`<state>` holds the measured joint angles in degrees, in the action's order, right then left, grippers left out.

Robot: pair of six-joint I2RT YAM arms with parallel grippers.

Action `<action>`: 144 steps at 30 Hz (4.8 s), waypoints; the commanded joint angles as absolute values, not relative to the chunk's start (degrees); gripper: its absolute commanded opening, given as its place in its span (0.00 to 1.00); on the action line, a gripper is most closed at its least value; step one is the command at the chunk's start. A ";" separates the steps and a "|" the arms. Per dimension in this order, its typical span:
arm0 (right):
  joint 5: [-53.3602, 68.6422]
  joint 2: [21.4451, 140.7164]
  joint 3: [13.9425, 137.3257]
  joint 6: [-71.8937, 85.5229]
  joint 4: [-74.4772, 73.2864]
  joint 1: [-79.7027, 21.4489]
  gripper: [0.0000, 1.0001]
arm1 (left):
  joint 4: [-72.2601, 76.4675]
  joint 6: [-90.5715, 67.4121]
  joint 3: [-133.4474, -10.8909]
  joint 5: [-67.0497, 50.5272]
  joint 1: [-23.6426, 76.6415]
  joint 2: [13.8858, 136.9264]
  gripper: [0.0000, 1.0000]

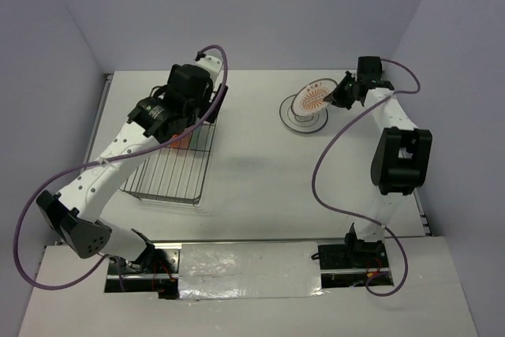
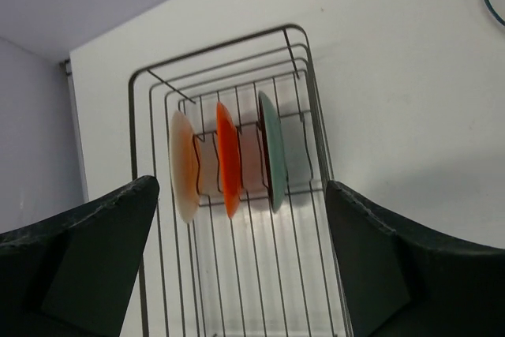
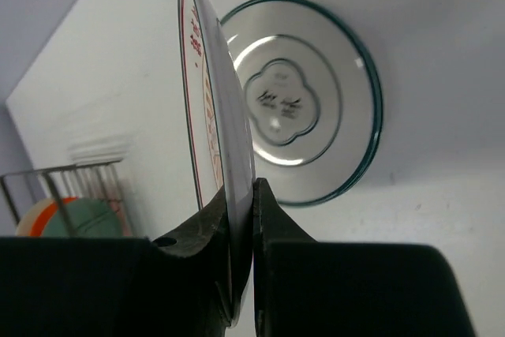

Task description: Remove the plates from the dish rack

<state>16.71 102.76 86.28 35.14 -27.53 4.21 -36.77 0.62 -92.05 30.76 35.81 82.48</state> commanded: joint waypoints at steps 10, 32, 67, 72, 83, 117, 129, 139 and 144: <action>5.52 114.07 91.04 29.27 -31.87 2.99 0.69 | -47.90 -18.53 -86.05 29.88 30.06 72.25 1.00; -17.92 106.99 100.20 27.25 -52.39 -7.46 0.80 | -44.13 -22.67 -83.76 18.81 24.44 79.88 0.98; -14.51 89.03 102.91 24.61 -60.64 -20.04 0.80 | -39.54 -14.68 -92.54 5.97 17.40 97.82 0.05; -5.64 89.91 108.18 27.50 -62.58 -19.87 0.81 | -45.78 -8.10 -101.41 3.97 17.40 96.94 0.03; 22.93 97.20 122.16 45.78 -55.81 -16.96 1.00 | -24.64 18.26 -86.42 8.87 37.25 80.97 0.00; 15.55 104.75 88.60 30.77 -26.39 -0.45 0.02 | -37.43 -7.63 -86.74 26.28 32.18 76.47 0.99; 11.71 116.53 94.90 25.14 -34.08 1.41 0.67 | -42.98 -17.22 -82.88 16.44 17.23 72.51 1.00; -2.65 120.08 101.71 25.21 -49.77 -3.26 0.78 | -44.92 -20.39 -82.44 14.68 14.85 74.27 1.00; -2.19 118.21 101.68 26.19 -51.05 -1.67 0.77 | -43.59 -20.83 -82.00 13.45 14.85 73.83 1.00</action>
